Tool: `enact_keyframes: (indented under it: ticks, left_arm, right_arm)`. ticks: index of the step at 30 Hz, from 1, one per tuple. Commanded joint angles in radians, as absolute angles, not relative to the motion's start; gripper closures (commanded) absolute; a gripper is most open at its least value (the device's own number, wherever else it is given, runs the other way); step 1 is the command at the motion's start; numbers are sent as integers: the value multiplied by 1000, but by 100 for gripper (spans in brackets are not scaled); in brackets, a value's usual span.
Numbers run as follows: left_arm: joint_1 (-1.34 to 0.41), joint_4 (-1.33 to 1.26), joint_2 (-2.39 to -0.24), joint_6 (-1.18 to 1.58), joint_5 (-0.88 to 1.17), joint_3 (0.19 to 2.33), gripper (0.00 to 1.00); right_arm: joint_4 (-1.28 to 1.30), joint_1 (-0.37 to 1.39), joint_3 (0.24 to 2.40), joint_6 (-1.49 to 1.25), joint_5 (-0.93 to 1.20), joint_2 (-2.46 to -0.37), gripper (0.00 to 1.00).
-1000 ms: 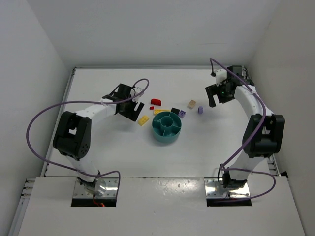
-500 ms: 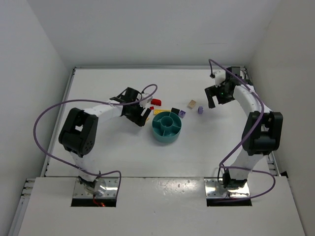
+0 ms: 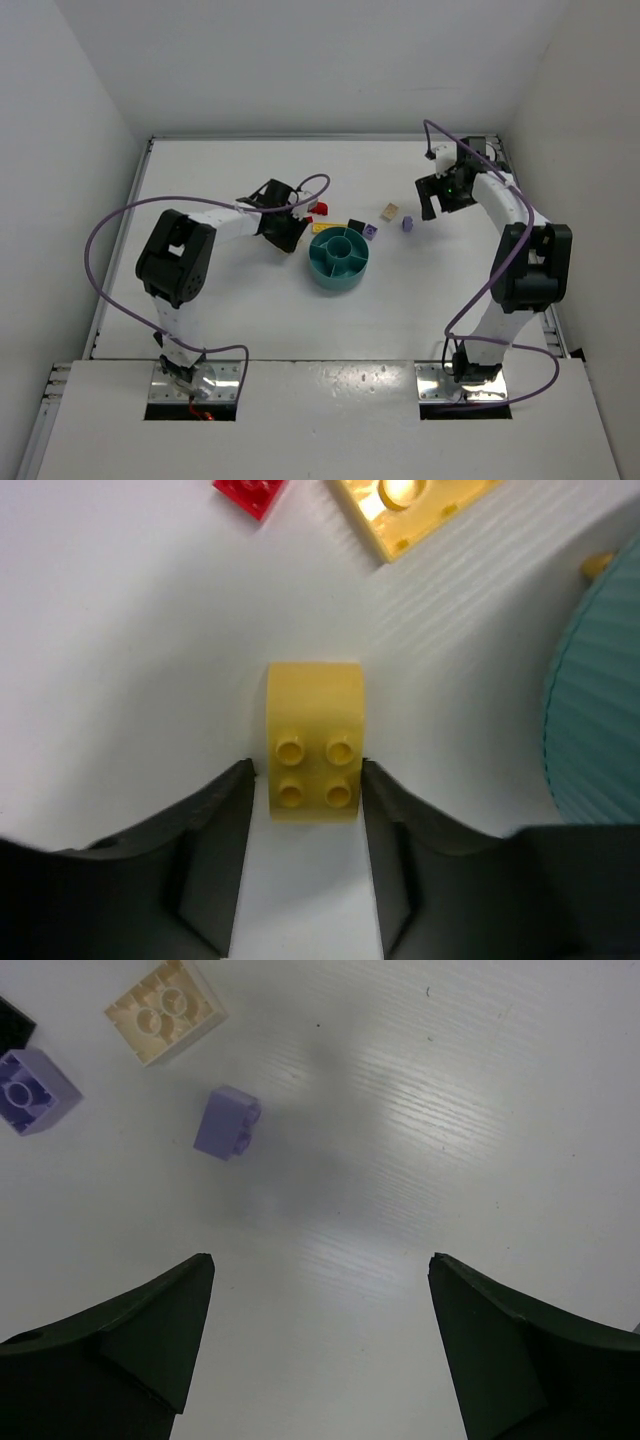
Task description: Sort the legos into containers by color
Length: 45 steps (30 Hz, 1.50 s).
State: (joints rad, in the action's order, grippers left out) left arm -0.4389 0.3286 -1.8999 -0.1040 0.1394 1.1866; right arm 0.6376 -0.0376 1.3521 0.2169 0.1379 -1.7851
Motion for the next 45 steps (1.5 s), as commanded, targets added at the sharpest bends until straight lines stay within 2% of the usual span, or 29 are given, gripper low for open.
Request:
enact_keyframes:
  ticks: [1,3,4,5,6,8,16,23,32,45]
  left_arm:
    - [-443,333,-1936,-104,134,1201,56]
    - [-443,333,-1912,-116,133,1180,66]
    - [-443,315,-1898,-126,144,1169,78]
    - [-434,305,-1882,-126,156,1158,84]
    - [-425,296,-1865,-126,166,1146,89]
    - [-394,287,-1819,-126,202,1132,96]
    - [-345,278,-1574,-179,409,1132,96]
    - [-417,259,-1523,-201,509,1186,96]
    - [-437,131,-1551,-160,554,1224,96]
    - [-468,49,-1571,-150,525,1247,95]
  right_arm:
    - [630,-40,1414,187,201,-1776,12]
    - [630,-31,1449,160,233,-1776,17]
    - [641,-31,1466,134,291,-1767,20]
    - [641,-31,1483,120,323,-1767,26]
    - [641,-31,1515,100,356,-1767,29]
    - [641,-20,1546,33,463,-1767,34]
    - [491,34,1569,-277,787,-1795,32]
    - [341,107,1597,-471,971,-1888,32]
    - [258,207,1719,-549,1037,-2006,33]
    - [258,296,1698,-549,1118,-2036,33]
